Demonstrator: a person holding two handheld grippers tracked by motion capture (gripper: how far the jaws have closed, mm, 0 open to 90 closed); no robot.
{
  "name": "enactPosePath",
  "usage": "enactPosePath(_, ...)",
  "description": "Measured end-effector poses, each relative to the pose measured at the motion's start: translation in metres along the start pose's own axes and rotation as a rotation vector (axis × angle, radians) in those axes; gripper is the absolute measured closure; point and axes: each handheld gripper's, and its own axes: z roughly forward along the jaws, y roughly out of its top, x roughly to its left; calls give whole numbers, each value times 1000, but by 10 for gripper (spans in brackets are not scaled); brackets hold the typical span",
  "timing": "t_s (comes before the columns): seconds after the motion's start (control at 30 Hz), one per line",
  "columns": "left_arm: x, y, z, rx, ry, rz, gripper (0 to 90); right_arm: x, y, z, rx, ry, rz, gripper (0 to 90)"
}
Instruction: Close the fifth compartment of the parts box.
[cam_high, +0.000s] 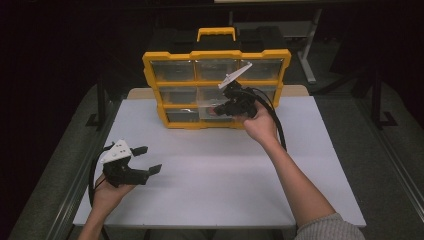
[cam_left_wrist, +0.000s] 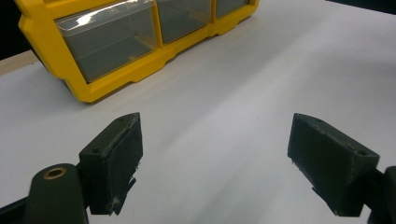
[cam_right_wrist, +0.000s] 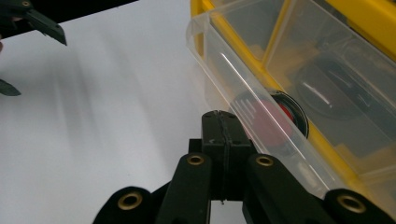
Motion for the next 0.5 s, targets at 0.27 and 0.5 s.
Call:
enactPosePath(0.27, 0, 0, 0, 2, 0, 1, 179, -9, -1, 3, 2, -16, 25, 889)
enactPosePath(0.5, 0, 0, -1, 1, 0, 0, 179, -15, 4, 5, 12, -35, 23, 889)
